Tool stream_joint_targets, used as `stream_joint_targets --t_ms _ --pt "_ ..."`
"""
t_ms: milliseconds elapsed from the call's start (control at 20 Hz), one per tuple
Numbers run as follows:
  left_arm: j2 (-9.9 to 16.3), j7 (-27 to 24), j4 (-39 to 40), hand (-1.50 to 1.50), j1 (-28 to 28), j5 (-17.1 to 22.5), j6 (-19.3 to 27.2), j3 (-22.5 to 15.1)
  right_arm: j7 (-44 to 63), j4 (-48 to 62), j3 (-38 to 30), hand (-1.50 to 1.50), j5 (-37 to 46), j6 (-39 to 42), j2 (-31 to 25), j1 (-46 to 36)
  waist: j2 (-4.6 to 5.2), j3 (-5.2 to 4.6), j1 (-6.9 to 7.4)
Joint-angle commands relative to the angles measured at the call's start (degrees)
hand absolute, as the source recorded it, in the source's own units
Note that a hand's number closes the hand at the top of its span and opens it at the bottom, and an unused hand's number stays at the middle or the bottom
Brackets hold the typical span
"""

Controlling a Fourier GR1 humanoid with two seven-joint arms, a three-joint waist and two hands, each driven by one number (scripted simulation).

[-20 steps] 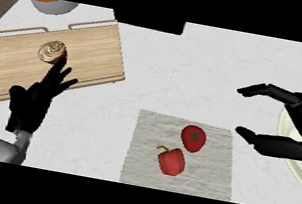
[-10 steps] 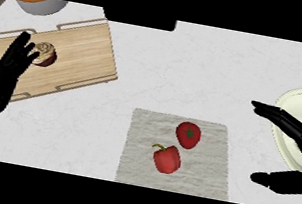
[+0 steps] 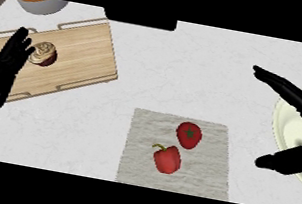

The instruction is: Pick the tomato from the placemat and place it in the bowl

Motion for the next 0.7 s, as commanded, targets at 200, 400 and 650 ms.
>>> stream_joint_targets --t_ms 200,400,650 --pt "-0.8 2.4 0.6 0.00 -3.6 -2.2 0.6 -0.6 15.7 2.4 7.7 -1.50 4.7 12.6 0.0 -17.6 0.23 -0.08 1.46" --pt "-1.6 -0.7 3.1 0.00 -2.7 -1.7 -1.1 0.4 18.3 7.2 13.0 -1.50 9.0 16.7 4.0 -20.5 0.30 -0.05 0.99" --pt "-2.0 0.3 0.9 0.00 -1.2 -2.4 -1.6 -0.1 20.2 12.4 17.4 -1.50 11.5 22.7 8.8 -22.4 0.20 -0.01 0.79"
